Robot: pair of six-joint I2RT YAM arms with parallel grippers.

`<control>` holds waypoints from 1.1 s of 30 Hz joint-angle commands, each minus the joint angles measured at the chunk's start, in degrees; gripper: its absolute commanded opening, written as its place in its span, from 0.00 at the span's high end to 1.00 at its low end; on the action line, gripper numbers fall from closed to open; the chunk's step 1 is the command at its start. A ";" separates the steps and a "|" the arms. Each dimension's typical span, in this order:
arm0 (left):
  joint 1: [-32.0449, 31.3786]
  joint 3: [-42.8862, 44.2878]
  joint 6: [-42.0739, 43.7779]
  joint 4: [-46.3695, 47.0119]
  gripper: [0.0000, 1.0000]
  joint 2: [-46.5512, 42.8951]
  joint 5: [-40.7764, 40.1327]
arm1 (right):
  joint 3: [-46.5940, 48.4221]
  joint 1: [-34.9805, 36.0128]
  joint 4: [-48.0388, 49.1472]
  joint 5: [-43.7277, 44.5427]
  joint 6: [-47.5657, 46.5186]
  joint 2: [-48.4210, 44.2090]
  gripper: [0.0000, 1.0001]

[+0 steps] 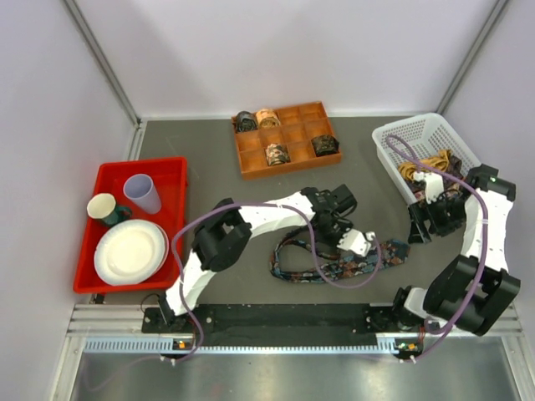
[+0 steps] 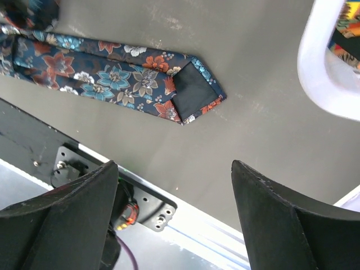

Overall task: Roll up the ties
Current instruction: Flatten out the tie at the center of the board.

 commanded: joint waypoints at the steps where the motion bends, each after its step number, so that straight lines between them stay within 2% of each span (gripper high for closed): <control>1: 3.64 -7.99 -3.13 2.19 1.00 -14.69 0.17 | -0.02 3.31 -1.54 -0.83 -4.96 1.88 0.20; 7: 9.44 -23.37 -7.27 4.83 1.00 -33.33 -0.95 | -3.53 13.34 6.36 2.25 -4.35 4.25 0.23; 11: 14.01 -31.80 -7.71 4.04 1.00 -41.53 -2.11 | -3.63 18.79 11.55 4.10 -3.74 10.92 0.27; 15: 18.23 -37.79 -4.29 0.62 1.00 -49.60 -3.68 | -4.50 22.14 16.73 6.46 -2.60 15.68 0.32; 18: 18.59 -44.12 -2.97 0.70 1.00 -55.67 -6.05 | -7.04 24.50 19.90 9.44 -2.86 17.61 0.35; 22: 18.68 -48.78 -4.63 1.23 1.00 -59.91 -7.47 | -8.81 24.78 26.31 12.18 -1.89 19.90 0.38; 27: 18.68 -50.63 -7.09 1.58 1.00 -61.58 -7.91 | -11.88 25.39 29.40 15.08 -2.15 21.14 0.43; 30: 18.68 -51.42 -8.24 2.37 1.00 -62.02 -8.61 | -16.35 25.39 30.71 16.57 -3.90 19.12 0.44; 33: 18.76 -52.74 -10.16 4.30 1.00 -62.46 -10.01 | -21.45 25.48 33.27 18.42 -6.01 15.43 0.51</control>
